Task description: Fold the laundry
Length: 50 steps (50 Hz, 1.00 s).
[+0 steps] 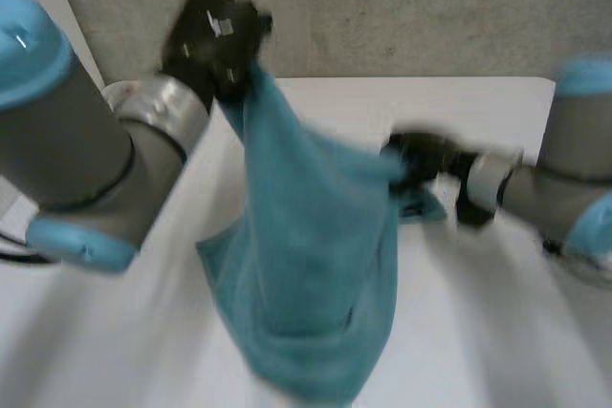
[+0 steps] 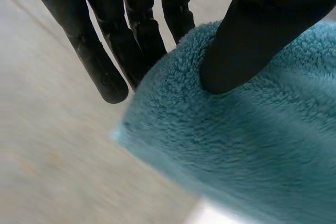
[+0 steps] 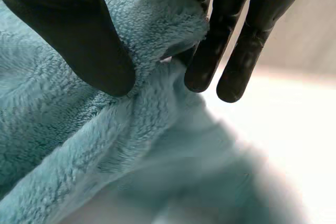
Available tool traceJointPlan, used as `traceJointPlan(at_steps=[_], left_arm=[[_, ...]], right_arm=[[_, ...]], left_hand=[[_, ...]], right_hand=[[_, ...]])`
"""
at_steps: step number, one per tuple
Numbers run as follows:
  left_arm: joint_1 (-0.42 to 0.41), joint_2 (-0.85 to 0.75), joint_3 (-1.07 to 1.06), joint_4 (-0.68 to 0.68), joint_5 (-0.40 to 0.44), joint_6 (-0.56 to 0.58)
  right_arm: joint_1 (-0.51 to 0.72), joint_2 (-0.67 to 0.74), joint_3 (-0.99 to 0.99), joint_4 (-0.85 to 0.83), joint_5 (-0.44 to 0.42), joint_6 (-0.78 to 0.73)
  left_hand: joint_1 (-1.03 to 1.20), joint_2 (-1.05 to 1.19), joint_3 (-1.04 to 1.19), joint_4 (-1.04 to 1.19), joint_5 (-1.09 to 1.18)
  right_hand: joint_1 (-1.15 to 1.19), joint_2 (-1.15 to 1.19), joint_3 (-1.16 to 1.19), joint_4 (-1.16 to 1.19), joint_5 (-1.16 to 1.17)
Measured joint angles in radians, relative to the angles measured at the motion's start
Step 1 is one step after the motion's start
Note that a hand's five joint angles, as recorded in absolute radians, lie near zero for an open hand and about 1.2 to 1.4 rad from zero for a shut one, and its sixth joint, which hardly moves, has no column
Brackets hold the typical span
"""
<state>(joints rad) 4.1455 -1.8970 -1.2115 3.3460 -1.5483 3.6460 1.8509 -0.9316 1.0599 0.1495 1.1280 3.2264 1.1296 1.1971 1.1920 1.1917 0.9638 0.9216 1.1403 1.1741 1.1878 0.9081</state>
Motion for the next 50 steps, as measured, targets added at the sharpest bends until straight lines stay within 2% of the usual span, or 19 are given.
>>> traceJointPlan(at_steps=[5, 8, 10, 11, 13, 18, 26, 28, 29, 34, 36, 37, 39, 40, 50], left_arm=[[0.062, -0.008, 0.177, 0.153, -0.026, 0.082], [0.094, 0.0, 0.228, 0.262, -0.045, 0.116], [0.104, 0.008, 0.228, 0.309, -0.051, 0.125], [0.111, 0.017, 0.214, 0.348, -0.056, 0.131], [0.117, 0.029, 0.184, 0.385, -0.059, 0.134], [0.133, 0.042, 0.007, 0.412, -0.059, 0.13], [0.159, 0.013, -0.333, 0.399, -0.05, 0.118], [0.159, 0.013, -0.333, 0.399, -0.05, 0.118], [0.164, -0.004, -0.419, 0.398, -0.048, 0.116], [0.171, -0.016, -0.504, 0.397, -0.047, 0.116], [0.177, -0.016, -0.53, 0.397, -0.047, 0.115], [0.183, -0.015, -0.544, 0.397, -0.047, 0.115], [0.189, -0.011, -0.553, 0.396, -0.047, 0.115], [0.197, -0.002, -0.561, 0.396, -0.048, 0.115], [0.238, 0.136, -0.602, 0.389, -0.05, 0.105]], right_arm=[[0.006, -0.126, -0.204, -0.14, 0.204, -0.002], [0.009, -0.235, -0.184, -0.278, 0.266, -0.027], [0.014, -0.268, -0.158, -0.316, 0.271, -0.036], [0.03, -0.336, -0.085, -0.389, 0.269, -0.059], [0.052, -0.385, -0.009, -0.434, 0.257, -0.084], [0.115, -0.421, 0.19, -0.434, 0.227, -0.185], [0.166, -0.267, 0.35, -0.298, 0.221, -0.321], [0.166, -0.267, 0.35, -0.298, 0.221, -0.321], [0.178, -0.193, 0.365, -0.238, 0.222, -0.34], [0.184, -0.121, 0.366, -0.143, 0.223, -0.349], [0.182, -0.106, 0.362, -0.102, 0.223, -0.349], [0.179, -0.1, 0.357, -0.073, 0.224, -0.349], [0.176, -0.101, 0.353, -0.05, 0.224, -0.348], [0.172, -0.11, 0.35, -0.032, 0.225, -0.346], [0.12, -0.224, 0.347, -0.022, 0.238, -0.335]], left_hand=[[0.0, 0.0, 0.0, 0.0, 0.0], [0.0, 0.0, 0.0, 0.0, 0.0], [0.0, 0.0, 0.0, 0.0, 0.0], [0.0, 0.0, 0.0, 0.0, 0.0], [0.0, 0.0, 0.0, 0.0, 0.0], [0.0, 0.001, 0.0, 0.004, 0.0], [0.0, 0.001, 0.001, 0.004, 0.0], [0.0, 0.001, 0.001, 0.004, 0.0], [0.0, 0.001, 0.001, 0.004, 0.0], [0.0, 0.001, 0.001, 0.004, 0.0], [0.0, 0.001, 0.001, 0.004, 0.0], [0.0, 0.001, 0.001, 0.004, 0.0], [0.0, 0.001, 0.001, 0.004, 0.0], [0.0, 0.001, 0.001, 0.004, 0.0], [0.0, 0.001, 0.001, 0.004, 0.0]], right_hand=[[0.0, 0.03, 0.0, 0.0, 0.009], [0.001, 0.033, 0.002, 0.0, 0.01], [0.017, 0.034, 0.003, 0.0, 0.03], [0.055, 0.034, 0.003, 0.0, 0.066], [0.066, 0.034, 0.003, 0.0, 0.085], [0.066, 0.034, 0.004, 0.0, 0.087], [0.07, 0.035, 0.007, 0.005, 0.087], [0.07, 0.035, 0.007, 0.005, 0.087], [0.07, 0.035, 0.007, 0.005, 0.087], [0.064, 0.02, -0.008, -0.015, 0.077], [0.002, -0.067, -0.089, -0.103, 0.01], [-0.206, -0.314, -0.344, -0.347, -0.227], [-0.273, -0.384, -0.415, -0.427, -0.309], [-0.415, -0.559, -0.584, -0.599, -0.486], [-0.559, -0.724, -0.762, -0.787, -0.681]])
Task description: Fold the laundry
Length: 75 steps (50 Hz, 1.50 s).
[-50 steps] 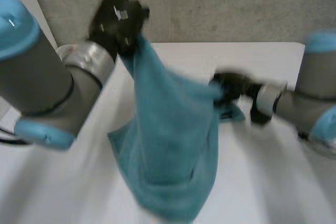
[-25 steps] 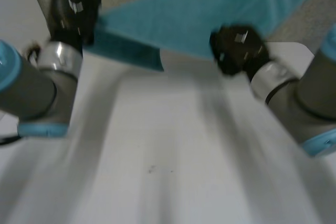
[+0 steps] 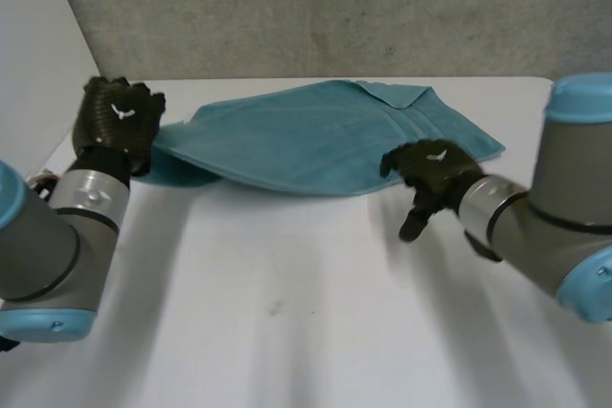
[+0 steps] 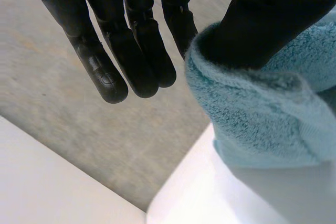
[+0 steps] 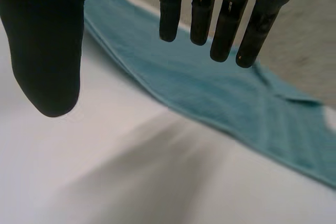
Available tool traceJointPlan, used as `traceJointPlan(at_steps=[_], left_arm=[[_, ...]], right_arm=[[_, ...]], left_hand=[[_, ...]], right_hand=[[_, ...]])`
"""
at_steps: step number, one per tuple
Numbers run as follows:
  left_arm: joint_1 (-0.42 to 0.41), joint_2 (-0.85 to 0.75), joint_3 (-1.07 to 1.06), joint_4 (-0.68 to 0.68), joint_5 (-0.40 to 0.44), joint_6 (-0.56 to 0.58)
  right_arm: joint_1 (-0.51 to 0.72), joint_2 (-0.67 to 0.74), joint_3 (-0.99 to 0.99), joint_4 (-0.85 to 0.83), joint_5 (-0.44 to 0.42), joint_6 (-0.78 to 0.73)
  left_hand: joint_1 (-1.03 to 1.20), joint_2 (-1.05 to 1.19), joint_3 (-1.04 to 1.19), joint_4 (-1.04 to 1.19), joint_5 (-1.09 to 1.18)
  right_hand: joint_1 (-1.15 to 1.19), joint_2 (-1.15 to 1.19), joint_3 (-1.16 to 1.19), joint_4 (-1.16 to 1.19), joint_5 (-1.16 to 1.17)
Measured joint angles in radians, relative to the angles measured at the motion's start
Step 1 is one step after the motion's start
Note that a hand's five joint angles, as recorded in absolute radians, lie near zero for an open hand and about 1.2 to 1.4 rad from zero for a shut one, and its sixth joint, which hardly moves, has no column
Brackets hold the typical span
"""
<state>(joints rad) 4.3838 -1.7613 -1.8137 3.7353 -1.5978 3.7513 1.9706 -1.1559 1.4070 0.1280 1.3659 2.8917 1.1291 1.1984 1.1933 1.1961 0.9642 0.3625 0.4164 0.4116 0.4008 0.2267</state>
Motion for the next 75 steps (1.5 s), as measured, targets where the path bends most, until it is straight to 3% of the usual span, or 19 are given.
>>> traceJointPlan(at_steps=[4, 5, 10, 18, 27, 40, 43, 45, 48, 49, 52, 56, 62, 63, 70, 75], left_arm=[[-0.003, 0.056, -0.002, 0.0, 0.0, -0.015], [-0.008, 0.089, 0.004, -0.002, 0.001, -0.027], [-0.035, 0.155, 0.036, -0.022, 0.001, -0.052], [-0.146, 0.25, 0.148, -0.139, 0.0, -0.068], [-0.251, 0.343, 0.261, -0.257, -0.001, -0.061], [-0.246, 0.443, 0.308, -0.315, 0.0, -0.057], [-0.225, 0.475, 0.308, -0.322, 0.001, -0.057], [-0.208, 0.484, 0.308, -0.327, 0.001, -0.058], [-0.179, 0.492, 0.305, -0.335, 0.001, -0.062], [-0.164, 0.495, 0.304, -0.338, 0.001, -0.064], [-0.124, 0.498, 0.298, -0.346, 0.001, -0.074], [-0.085, 0.493, 0.294, -0.347, 0.002, -0.085], [-0.008, 0.468, 0.279, -0.344, 0.007, -0.097], [0.035, 0.448, 0.271, -0.343, 0.015, -0.103], [0.144, 0.356, 0.242, -0.346, 0.081, -0.143], [0.179, 0.251, 0.223, -0.358, 0.122, -0.167]], right_arm=[[-0.035, -0.017, -0.002, -0.016, 0.01, 0.004], [-0.079, -0.028, -0.003, -0.04, 0.026, 0.017], [-0.109, -0.023, -0.006, -0.064, 0.048, 0.062], [-0.102, 0.056, -0.036, -0.12, 0.048, 0.201], [-0.016, 0.259, -0.184, -0.164, 0.019, 0.301], [0.011, 0.47, -0.398, -0.181, 0.067, 0.273], [0.007, 0.511, -0.463, -0.188, 0.113, 0.22], [0.006, 0.518, -0.479, -0.195, 0.126, 0.201], [0.003, 0.523, -0.492, -0.21, 0.136, 0.184], [0.001, 0.524, -0.495, -0.215, 0.138, 0.179], [-0.008, 0.521, -0.494, -0.226, 0.14, 0.175], [-0.024, 0.482, -0.478, -0.22, 0.142, 0.159], [-0.083, 0.29, -0.427, -0.167, 0.141, 0.043], [-0.115, 0.193, -0.404, -0.14, 0.14, -0.037], [-0.18, -0.104, -0.354, 0.017, 0.147, -0.357], [-0.189, -0.21, -0.337, 0.19, 0.148, -0.49]], left_hand=[[0.0, 0.0, 0.0, 0.0, 0.0], [0.0, 0.0, 0.0, 0.0, 0.0], [0.0, 0.0, 0.0, 0.0, 0.0], [0.0, 0.0, 0.0, 0.0, 0.0], [0.0, 0.0, 0.0, 0.0, 0.0], [0.0, 0.0, 0.0, 0.0, 0.0], [0.0, 0.0, 0.0, 0.0, 0.0], [0.0, 0.0, 0.0, 0.0, 0.0], [0.0, 0.0, 0.0, 0.0, 0.0], [0.0, 0.0, 0.0, 0.0, 0.0], [0.0, 0.0, 0.0, 0.0, 0.0], [0.0, 0.0, 0.0, 0.0, 0.0], [0.0, 0.001, 0.0, 0.0, 0.0], [0.0, 0.001, 0.0, 0.0, 0.0], [0.0, 0.001, 0.0, 0.0, 0.0], [0.0, 0.001, 0.0, 0.0, 0.0]], right_hand=[[-0.054, -0.06, -0.057, -0.056, -0.055], [-0.149, -0.178, -0.183, -0.162, -0.161], [-0.16, -0.201, -0.198, -0.169, -0.165], [-0.16, -0.201, -0.198, -0.169, -0.165], [-0.16, -0.201, -0.198, -0.169, -0.165], [-0.156, -0.171, -0.168, -0.154, -0.145], [-0.106, -0.11, -0.104, -0.096, -0.095], [0.386, 0.438, 0.434, 0.424, 0.389], [0.515, 0.591, 0.584, 0.578, 0.536], [0.618, 0.742, 0.732, 0.749, 0.717], [0.62, 0.76, 0.767, 0.788, 0.744], [0.62, 0.76, 0.767, 0.788, 0.744], [0.62, 0.76, 0.767, 0.788, 0.744], [0.62, 0.76, 0.769, 0.79, 0.745], [0.62, 0.76, 0.769, 0.791, 0.751], [0.62, 0.76, 0.769, 0.791, 0.753]])
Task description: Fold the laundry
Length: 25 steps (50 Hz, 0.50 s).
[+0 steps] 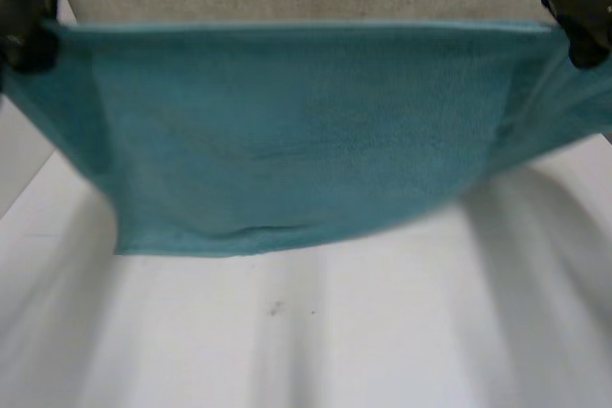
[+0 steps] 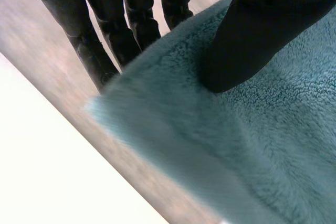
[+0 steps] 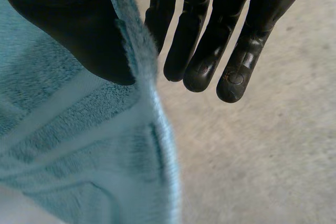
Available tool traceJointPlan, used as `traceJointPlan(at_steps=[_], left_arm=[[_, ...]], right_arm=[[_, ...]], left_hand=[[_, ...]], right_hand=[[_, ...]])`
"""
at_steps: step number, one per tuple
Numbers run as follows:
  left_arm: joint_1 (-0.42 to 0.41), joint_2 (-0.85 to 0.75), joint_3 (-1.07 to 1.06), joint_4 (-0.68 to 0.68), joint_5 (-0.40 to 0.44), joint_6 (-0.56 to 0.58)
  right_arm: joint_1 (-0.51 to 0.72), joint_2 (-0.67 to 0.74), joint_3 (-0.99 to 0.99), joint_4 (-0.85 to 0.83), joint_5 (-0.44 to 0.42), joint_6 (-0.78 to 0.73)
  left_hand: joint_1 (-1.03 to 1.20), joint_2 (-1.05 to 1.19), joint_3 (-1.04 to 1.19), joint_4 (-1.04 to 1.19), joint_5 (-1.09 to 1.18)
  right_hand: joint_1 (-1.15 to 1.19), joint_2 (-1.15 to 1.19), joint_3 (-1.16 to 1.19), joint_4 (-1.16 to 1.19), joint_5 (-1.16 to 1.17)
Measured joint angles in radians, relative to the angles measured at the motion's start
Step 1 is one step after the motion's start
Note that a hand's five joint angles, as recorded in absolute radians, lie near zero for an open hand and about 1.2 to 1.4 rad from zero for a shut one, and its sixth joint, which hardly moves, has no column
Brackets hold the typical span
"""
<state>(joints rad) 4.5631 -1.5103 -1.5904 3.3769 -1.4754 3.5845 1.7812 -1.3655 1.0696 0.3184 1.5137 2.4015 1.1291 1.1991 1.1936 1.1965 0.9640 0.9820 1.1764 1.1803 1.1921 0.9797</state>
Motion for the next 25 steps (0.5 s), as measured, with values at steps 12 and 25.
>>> traceJointPlan(at_steps=[12, 25], left_arm=[[0.002, -0.353, 0.048, -0.119, 0.016, 0.003], [-0.065, -0.61, 0.456, -0.105, -0.048, 0.043]], right_arm=[[0.003, 0.046, 0.12, 0.26, -0.01, -0.132], [0.009, 0.367, -0.192, -0.075, 0.055, -0.15]], left_hand=[[0.0, 0.0, 0.0, 0.0, 0.0], [0.0, 0.0, 0.001, 0.0, 0.0]], right_hand=[[0.0, 0.0, 0.0, 0.0, 0.0], [0.0, 0.002, 0.0, 0.0, 0.0]])
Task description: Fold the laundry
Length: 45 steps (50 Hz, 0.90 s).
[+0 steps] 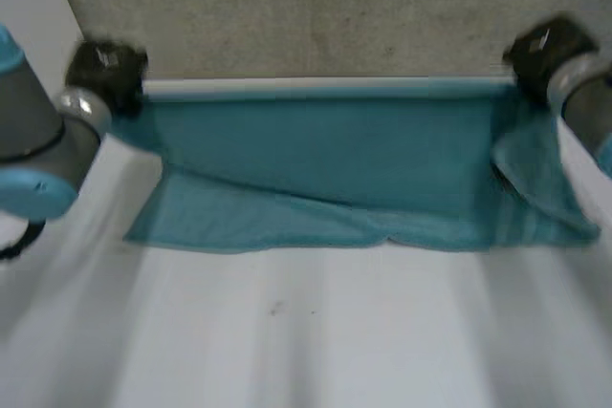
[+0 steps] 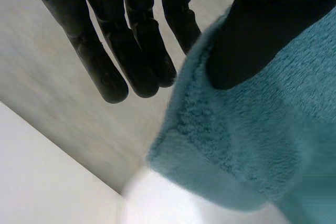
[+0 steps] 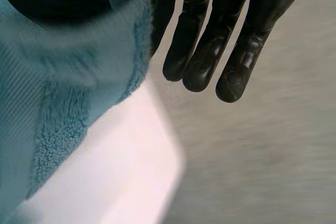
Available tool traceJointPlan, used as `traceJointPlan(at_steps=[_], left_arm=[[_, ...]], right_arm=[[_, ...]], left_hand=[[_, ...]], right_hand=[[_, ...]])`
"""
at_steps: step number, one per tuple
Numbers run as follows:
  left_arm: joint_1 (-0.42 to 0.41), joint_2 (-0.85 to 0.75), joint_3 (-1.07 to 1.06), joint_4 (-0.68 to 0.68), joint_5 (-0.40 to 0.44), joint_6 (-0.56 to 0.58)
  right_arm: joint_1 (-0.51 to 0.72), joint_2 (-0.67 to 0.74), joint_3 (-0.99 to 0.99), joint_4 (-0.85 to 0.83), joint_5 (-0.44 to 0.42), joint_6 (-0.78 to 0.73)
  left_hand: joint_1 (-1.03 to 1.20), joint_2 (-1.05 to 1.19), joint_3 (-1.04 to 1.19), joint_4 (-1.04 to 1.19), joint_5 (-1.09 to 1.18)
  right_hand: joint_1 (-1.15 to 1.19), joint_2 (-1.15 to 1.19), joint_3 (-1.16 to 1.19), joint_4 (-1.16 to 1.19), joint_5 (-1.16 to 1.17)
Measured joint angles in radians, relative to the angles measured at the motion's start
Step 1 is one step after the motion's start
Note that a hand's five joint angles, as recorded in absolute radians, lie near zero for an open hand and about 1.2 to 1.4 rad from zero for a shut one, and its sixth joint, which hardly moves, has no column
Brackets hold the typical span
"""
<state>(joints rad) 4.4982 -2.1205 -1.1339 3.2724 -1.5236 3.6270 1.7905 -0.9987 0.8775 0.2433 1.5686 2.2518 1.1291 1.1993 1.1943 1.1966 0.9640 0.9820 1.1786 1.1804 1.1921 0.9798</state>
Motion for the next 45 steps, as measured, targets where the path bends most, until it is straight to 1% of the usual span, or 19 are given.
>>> traceJointPlan(at_steps=[2, 6, 8, 11, 14, 17, 19, 23, 24, 27, 33, 34, 35, 37, 38, 39, 40, 42, 45], left_arm=[[-0.01, -0.006, 0.129, 0.071, -0.041, 0.017], [-0.016, 0.024, 0.256, 0.237, -0.09, 0.033], [-0.016, 0.043, 0.274, 0.296, -0.101, 0.036], [-0.013, 0.088, 0.246, 0.38, -0.109, 0.035], [-0.009, 0.118, 0.173, 0.405, -0.105, 0.032], [-0.006, 0.133, 0.113, 0.41, -0.099, 0.03], [0.002, 0.156, -0.016, 0.409, -0.086, 0.025], [0.007, 0.163, -0.119, 0.405, -0.075, 0.018], [0.012, 0.165, -0.193, 0.404, -0.069, 0.012], [0.022, 0.163, -0.314, 0.407, -0.062, 0.003], [0.038, 0.153, -0.453, 0.444, -0.055, -0.005], [0.042, 0.152, -0.471, 0.453, -0.053, -0.005], [0.045, 0.151, -0.481, 0.461, -0.052, -0.005], [0.045, 0.151, -0.481, 0.461, -0.052, -0.005], [0.056, 0.151, -0.509, 0.481, -0.05, -0.005], [0.056, 0.151, -0.509, 0.481, -0.05, -0.005], [0.062, 0.151, -0.517, 0.488, -0.049, -0.005], [0.066, 0.152, -0.521, 0.491, -0.048, -0.005], [0.069, 0.154, -0.523, 0.492, -0.048, -0.005]], right_arm=[[0.004, 0.021, -0.104, -0.113, 0.02, 0.009], [0.014, 0.007, -0.167, -0.303, 0.034, 0.036], [0.019, -0.02, -0.15, -0.376, 0.033, 0.049], [0.027, -0.112, -0.039, -0.492, 0.006, 0.075], [0.027, -0.17, 0.062, -0.526, -0.029, 0.087], [0.026, -0.202, 0.14, -0.526, -0.059, 0.093], [0.022, -0.234, 0.266, -0.48, -0.112, 0.097], [0.019, -0.238, 0.345, -0.41, -0.149, 0.097], [0.019, -0.237, 0.37, -0.382, -0.163, 0.097], [0.016, -0.203, 0.452, -0.286, -0.211, 0.094], [-0.016, -0.094, 0.508, -0.237, -0.242, 0.099], [-0.024, -0.073, 0.514, -0.235, -0.243, 0.103], [-0.032, -0.059, 0.518, -0.236, -0.244, 0.109], [-0.032, -0.059, 0.518, -0.236, -0.244, 0.109], [-0.06, -0.024, 0.532, -0.243, -0.244, 0.159], [-0.06, -0.024, 0.532, -0.243, -0.244, 0.159], [-0.072, -0.017, 0.538, -0.249, -0.244, 0.189], [-0.099, -0.008, 0.556, -0.266, -0.244, 0.277], [-0.124, -0.009, 0.576, -0.286, -0.244, 0.364]], left_hand=[[0.0, 0.0, 0.001, 0.0, 0.0], [0.0, 0.0, 0.001, 0.0, 0.0], [0.0, 0.0, 0.001, 0.0, 0.0], [0.0, 0.0, 0.001, 0.0, 0.0], [0.0, 0.0, 0.001, 0.0, 0.0], [0.0, 0.0, 0.001, 0.0, 0.0], [0.0, 0.0, 0.001, 0.0, 0.0], [0.0, 0.0, 0.001, 0.0, 0.0], [0.0, 0.0, 0.001, 0.0, 0.0], [0.0, 0.0, 0.001, 0.0, 0.0], [0.0, 0.001, 0.001, 0.0, 0.0], [0.0, 0.001, 0.001, 0.0, 0.0], [0.0, 0.001, 0.001, 0.0, 0.0], [0.0, 0.001, 0.001, 0.0, 0.0], [0.0, 0.001, 0.001, 0.0, 0.0], [0.0, 0.001, 0.001, 0.0, 0.0], [0.0, 0.001, 0.001, 0.0, 0.0], [0.0, 0.001, 0.001, 0.0, 0.0], [0.0, 0.001, 0.001, 0.0, 0.0]], right_hand=[[0.0, 0.0, 0.0, 0.0, 0.0], [0.0, 0.0, 0.0, 0.0, 0.0], [0.0, 0.0, 0.0, 0.0, 0.0], [0.0, 0.0, 0.0, 0.0, 0.001], [0.0, 0.0, 0.0, 0.0, 0.004], [0.0, 0.0, 0.0, 0.0, 0.007], [0.0, 0.0, 0.001, 0.0, 0.007], [0.0, 0.0, 0.002, 0.0, 0.007], [0.0, 0.0, 0.002, 0.0, 0.007], [0.0, 0.0, 0.002, 0.0, 0.007], [-0.037, -0.038, -0.037, -0.041, -0.028], [-0.175, -0.236, -0.234, -0.231, -0.189], [-0.242, -0.319, -0.306, -0.315, -0.269], [-0.242, -0.319, -0.306, -0.315, -0.269], [-0.404, -0.51, -0.513, -0.525, -0.48], [-0.404, -0.51, -0.513, -0.525, -0.48], [-0.475, -0.593, -0.602, -0.613, -0.571], [-0.508, -0.637, -0.643, -0.655, -0.617], [-0.515, -0.651, -0.654, -0.667, -0.627]])
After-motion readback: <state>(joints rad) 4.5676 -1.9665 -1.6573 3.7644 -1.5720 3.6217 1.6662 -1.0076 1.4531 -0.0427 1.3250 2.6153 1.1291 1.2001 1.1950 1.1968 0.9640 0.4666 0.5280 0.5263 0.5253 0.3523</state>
